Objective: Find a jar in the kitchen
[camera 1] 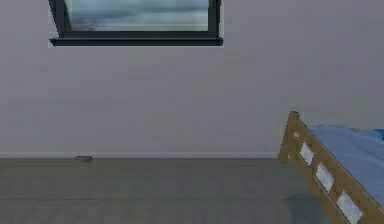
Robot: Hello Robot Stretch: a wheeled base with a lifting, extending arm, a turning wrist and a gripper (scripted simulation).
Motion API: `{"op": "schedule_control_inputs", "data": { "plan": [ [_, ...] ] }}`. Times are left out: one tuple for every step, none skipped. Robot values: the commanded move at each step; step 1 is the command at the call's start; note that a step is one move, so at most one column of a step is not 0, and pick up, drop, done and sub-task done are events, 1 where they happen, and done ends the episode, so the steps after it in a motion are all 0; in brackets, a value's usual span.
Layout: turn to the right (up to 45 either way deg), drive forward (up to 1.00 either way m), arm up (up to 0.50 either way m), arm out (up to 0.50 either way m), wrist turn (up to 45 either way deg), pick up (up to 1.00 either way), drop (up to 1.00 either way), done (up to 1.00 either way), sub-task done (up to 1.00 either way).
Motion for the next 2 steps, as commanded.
{"op": "schedule_control_inputs", "data": {
  "plan": [
    [-45.0,0.0,0.0,0.0,0.0,0.0,0.0,0.0,0.0],
    [-45.0,0.0,0.0,0.0,0.0,0.0,0.0,0.0,0.0]
  ]
}}
